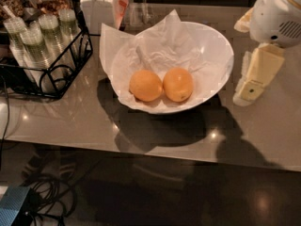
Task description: Pick orange from white bowl
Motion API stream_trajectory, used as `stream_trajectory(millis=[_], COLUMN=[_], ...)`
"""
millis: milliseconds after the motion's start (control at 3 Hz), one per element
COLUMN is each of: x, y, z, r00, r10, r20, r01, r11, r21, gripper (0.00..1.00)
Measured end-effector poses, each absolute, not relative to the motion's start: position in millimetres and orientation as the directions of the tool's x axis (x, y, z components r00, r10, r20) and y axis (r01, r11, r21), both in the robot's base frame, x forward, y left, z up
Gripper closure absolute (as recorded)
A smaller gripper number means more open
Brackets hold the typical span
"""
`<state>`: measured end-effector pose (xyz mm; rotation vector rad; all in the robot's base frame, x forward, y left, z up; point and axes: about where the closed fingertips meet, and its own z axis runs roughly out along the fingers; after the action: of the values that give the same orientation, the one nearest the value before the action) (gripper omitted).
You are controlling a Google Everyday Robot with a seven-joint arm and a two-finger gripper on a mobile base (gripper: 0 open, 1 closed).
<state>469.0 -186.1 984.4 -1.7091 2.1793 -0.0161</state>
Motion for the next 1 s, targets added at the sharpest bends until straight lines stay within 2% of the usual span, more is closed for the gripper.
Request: stream_trajectory(millis=[1000], x=[535.6], y=[-105.7], z=[946.1], r00=[-0.135], r10=[-0.921], r20=[-0.366], r01=[-0.980], r11=[0.179], r21=[-0.089], gripper=[0.00])
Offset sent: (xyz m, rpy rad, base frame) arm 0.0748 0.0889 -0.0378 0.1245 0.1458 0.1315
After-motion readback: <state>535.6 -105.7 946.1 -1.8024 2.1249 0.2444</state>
